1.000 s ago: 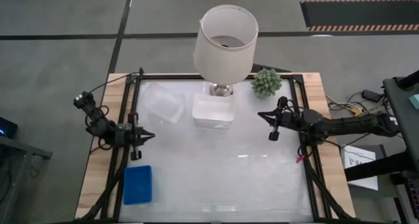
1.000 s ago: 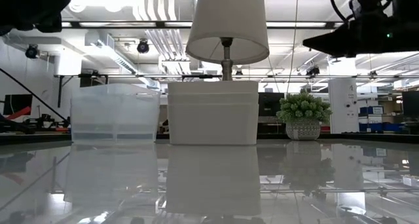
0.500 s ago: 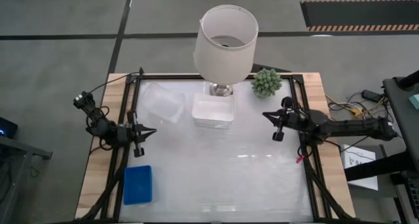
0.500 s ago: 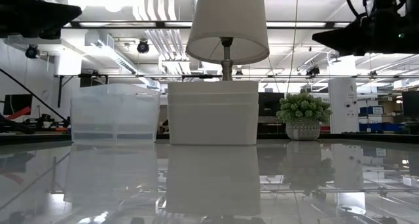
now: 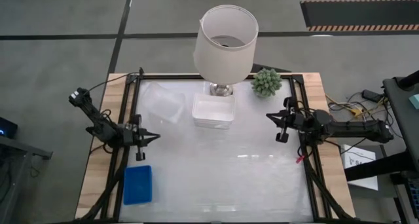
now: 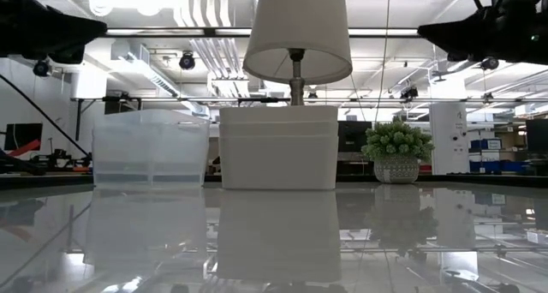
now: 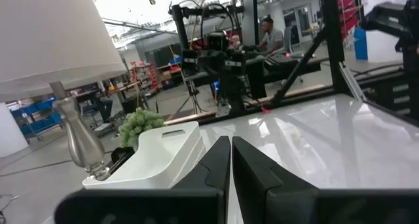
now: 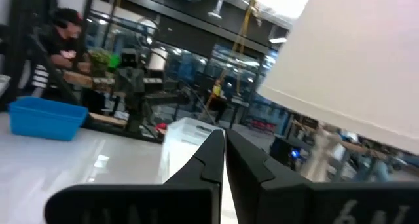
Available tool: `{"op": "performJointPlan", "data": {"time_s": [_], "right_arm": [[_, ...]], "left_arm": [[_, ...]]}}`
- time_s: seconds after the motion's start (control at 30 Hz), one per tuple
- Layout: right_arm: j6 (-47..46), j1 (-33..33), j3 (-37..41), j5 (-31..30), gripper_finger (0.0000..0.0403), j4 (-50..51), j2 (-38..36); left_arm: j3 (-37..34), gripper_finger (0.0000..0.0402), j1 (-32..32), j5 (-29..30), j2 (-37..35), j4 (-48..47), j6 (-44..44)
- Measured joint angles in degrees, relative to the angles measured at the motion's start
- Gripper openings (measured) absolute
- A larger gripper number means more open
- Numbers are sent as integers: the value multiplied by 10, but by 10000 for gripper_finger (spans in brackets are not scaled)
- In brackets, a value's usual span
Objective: Stack baskets by color
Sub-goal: Return to Home Position
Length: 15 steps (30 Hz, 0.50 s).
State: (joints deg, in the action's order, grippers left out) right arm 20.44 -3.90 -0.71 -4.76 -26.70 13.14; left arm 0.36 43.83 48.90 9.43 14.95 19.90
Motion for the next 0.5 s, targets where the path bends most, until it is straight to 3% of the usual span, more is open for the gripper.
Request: {"op": "performJointPlan", "data": {"time_s": [0.37,0.5], "right_arm": [[-43,0,0,18,9,34,-2],[-99,0,0,18,9,57,2]], "left_arm": [[-1,0,0,-2,40,0,0],[-1,0,0,-1,48,0,0]]}}
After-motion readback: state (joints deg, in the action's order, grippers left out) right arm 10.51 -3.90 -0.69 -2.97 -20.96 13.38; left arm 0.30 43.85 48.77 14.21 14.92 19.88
